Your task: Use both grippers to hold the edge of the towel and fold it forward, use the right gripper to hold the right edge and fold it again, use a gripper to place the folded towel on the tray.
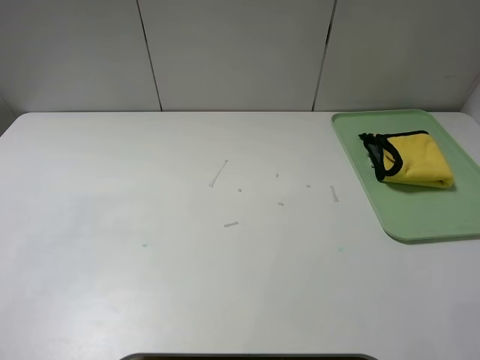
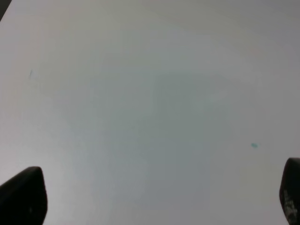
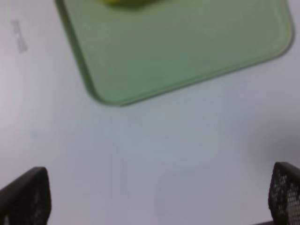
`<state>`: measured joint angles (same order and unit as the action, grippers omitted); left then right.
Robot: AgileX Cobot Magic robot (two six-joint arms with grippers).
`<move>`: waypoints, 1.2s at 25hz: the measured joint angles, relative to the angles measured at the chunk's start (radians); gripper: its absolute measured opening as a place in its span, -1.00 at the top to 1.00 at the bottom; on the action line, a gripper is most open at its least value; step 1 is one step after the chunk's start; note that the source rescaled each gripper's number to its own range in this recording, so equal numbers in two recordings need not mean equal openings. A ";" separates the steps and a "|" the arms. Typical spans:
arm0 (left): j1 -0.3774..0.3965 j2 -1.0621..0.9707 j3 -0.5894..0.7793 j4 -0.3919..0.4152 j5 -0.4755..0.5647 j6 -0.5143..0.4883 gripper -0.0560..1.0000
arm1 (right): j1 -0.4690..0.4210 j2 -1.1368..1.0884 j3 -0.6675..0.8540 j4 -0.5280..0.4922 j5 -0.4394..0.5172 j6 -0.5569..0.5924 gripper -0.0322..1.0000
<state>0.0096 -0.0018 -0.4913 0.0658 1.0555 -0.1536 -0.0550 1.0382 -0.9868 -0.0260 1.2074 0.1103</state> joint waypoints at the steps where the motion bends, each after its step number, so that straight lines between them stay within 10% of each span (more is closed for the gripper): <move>1: 0.000 0.000 0.000 0.000 0.000 0.000 -1.00 | 0.000 -0.030 0.028 0.008 0.001 0.000 -1.00; 30: 0.000 0.000 0.000 0.000 0.000 0.000 -1.00 | 0.000 -1.041 0.464 0.062 -0.135 -0.110 -1.00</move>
<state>0.0096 -0.0018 -0.4913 0.0658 1.0555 -0.1536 -0.0550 -0.0032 -0.5227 0.0360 1.0722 0.0000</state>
